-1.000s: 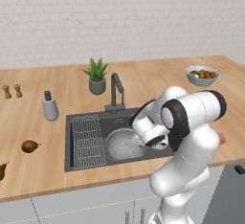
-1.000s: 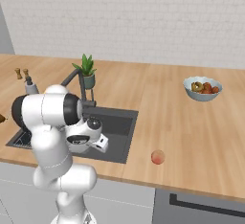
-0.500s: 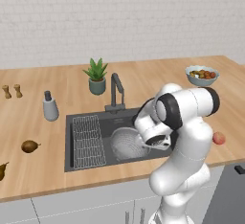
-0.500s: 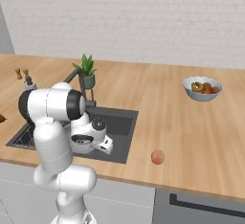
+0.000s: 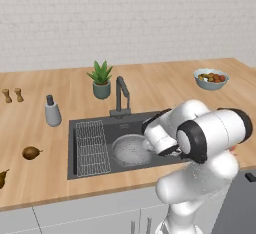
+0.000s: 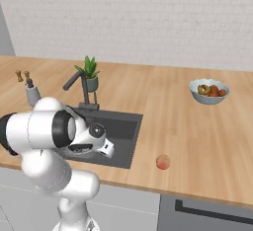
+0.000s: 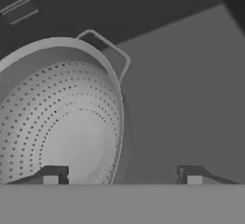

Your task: Put the colander in the sink, put the pear, peach, pear in the colander, and turn on the sink faucet and pour water over the colander.

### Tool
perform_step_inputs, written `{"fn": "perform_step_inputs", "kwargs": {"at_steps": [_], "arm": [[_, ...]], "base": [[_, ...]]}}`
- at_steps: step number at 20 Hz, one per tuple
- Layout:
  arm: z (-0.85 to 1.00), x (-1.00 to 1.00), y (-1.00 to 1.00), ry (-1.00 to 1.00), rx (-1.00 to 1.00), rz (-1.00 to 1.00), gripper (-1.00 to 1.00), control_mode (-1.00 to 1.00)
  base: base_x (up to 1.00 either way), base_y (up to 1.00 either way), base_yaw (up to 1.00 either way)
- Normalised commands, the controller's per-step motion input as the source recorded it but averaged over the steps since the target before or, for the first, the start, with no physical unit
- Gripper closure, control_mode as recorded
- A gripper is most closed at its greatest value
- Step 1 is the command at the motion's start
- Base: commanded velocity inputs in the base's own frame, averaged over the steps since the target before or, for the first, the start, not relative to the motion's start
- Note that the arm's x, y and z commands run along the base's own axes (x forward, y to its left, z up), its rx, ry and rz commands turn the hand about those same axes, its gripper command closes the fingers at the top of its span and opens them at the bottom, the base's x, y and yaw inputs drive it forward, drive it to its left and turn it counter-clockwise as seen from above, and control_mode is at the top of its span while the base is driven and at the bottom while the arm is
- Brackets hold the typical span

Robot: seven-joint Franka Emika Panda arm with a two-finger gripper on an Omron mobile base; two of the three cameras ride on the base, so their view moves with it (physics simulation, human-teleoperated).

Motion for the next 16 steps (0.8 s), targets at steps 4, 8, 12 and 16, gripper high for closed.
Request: {"fn": "perform_step_inputs", "kwargs": {"at_steps": [4,8,12,16], "arm": [[1.0,-0.03,-0.3,-0.04,0.01,-0.07,-1.0,-1.0],[1.0,0.0,-0.47,0.0,0.0,-0.07,-1.0,-1.0],[1.0,0.0,-0.66,0.0,0.0,-0.03,-1.0,-1.0],[1.0,0.0,-0.78,0.12,0.0,-0.02,-1.0,-1.0]], "base": [[0.0,0.0,0.0],[0.0,0.0,0.0],[0.0,0.0,0.0],[0.0,0.0,0.0]]}}
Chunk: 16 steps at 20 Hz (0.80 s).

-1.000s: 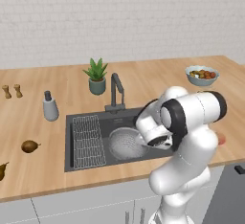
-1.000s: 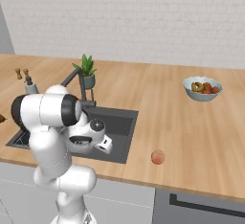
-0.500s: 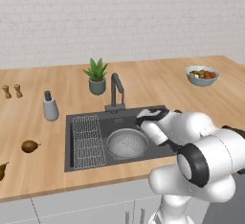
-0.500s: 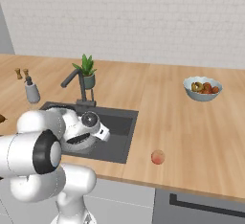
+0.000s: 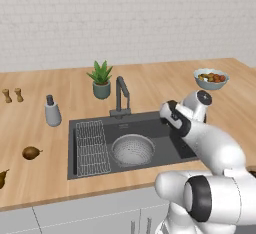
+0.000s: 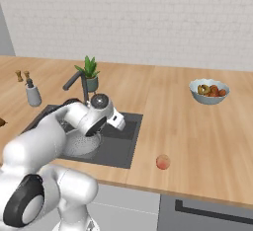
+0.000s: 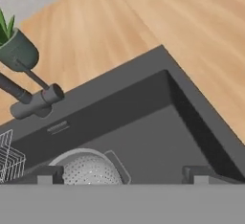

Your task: Put the colander in the sink, put the pear, peach, pear in the colander, and turn on the sink faucet and pour water over the colander.

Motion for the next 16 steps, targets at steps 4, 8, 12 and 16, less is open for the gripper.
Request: {"fn": "perform_step_inputs", "kwargs": {"at_steps": [4,8,12,16], "arm": [[0.73,-0.3,-0.8,0.2,0.0,-0.01,-1.0,-1.0],[0.03,-0.46,-0.91,0.2,0.0,0.0,-1.0,-1.0],[-0.12,-0.49,-0.94,0.14,-0.01,0.0,-1.0,-1.0],[-0.28,-0.56,-0.68,0.07,-0.04,0.0,-1.0,-1.0]], "base": [[0.0,0.0,0.0],[0.0,0.0,0.0],[0.0,0.0,0.0],[0.0,0.0,0.0]]}}
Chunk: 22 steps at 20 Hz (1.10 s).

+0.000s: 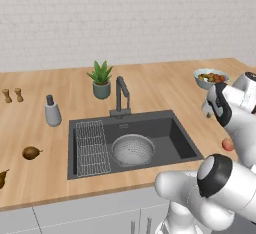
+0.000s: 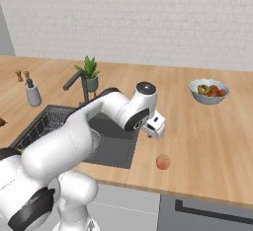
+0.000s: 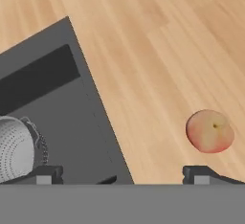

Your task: Put the colander in the sink, put the pear, peach, pear in the colander, and turn on the sink faucet and pour water over the colander.

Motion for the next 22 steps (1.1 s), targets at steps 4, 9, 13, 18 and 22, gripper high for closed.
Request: {"fn": "perform_step_inputs", "kwargs": {"at_steps": [4,9,13,18,22], "arm": [[-0.42,-0.41,-0.47,0.0,-0.13,0.02,-1.0,-1.0],[-0.4,-0.21,-0.37,0.0,-0.18,0.06,-1.0,-1.0],[-0.21,-0.04,-0.44,0.0,-0.14,0.06,-1.0,-1.0],[-0.28,-0.04,-0.35,0.0,-0.02,0.09,-1.0,-1.0],[-0.33,-0.08,-0.14,0.0,0.0,0.1,-1.0,-1.0]], "base": [[0.0,0.0,0.0],[0.0,0.0,0.0],[0.0,0.0,0.0],[0.0,0.0,0.0],[0.0,0.0,0.0]]}}
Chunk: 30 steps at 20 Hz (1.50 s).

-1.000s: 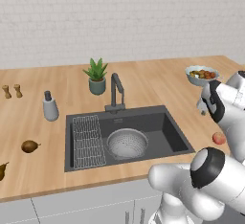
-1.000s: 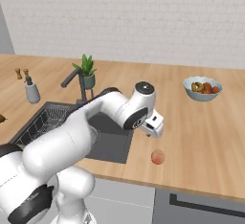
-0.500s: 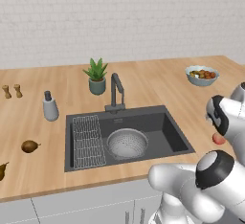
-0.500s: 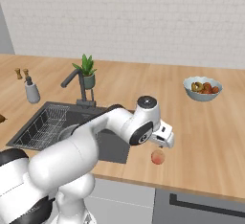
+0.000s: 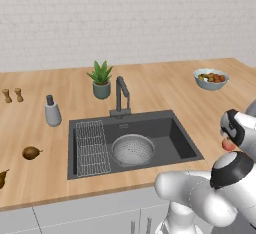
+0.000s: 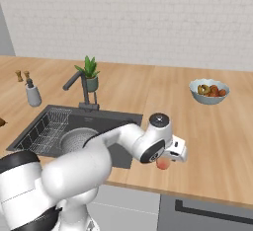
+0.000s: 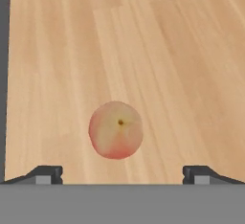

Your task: Put the colander in the sink, put the pear, peach, pear in the colander, and turn on the sink faucet and pour water over the colander.

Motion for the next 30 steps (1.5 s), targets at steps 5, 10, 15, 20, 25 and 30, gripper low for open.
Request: {"fn": "perform_step_inputs", "kwargs": {"at_steps": [5,10,15,20,25,30], "arm": [[-0.15,-0.04,0.02,0.0,0.0,0.09,-1.0,-1.0],[-0.14,0.0,0.06,0.0,0.0,0.07,-1.0,-1.0],[-0.33,0.06,0.0,0.04,0.0,0.02,-1.0,-1.0],[-0.21,0.23,0.0,0.03,0.0,0.01,-1.0,-1.0],[-0.16,0.35,-0.02,0.03,0.0,0.0,-1.0,-1.0],[-0.24,0.17,-0.22,0.02,0.0,0.0,-1.0,-1.0]], "base": [[0.0,0.0,0.0],[0.0,0.0,0.0],[0.0,0.0,0.0],[0.0,0.0,0.0],[0.0,0.0,0.0],[0.0,0.0,0.0]]}}
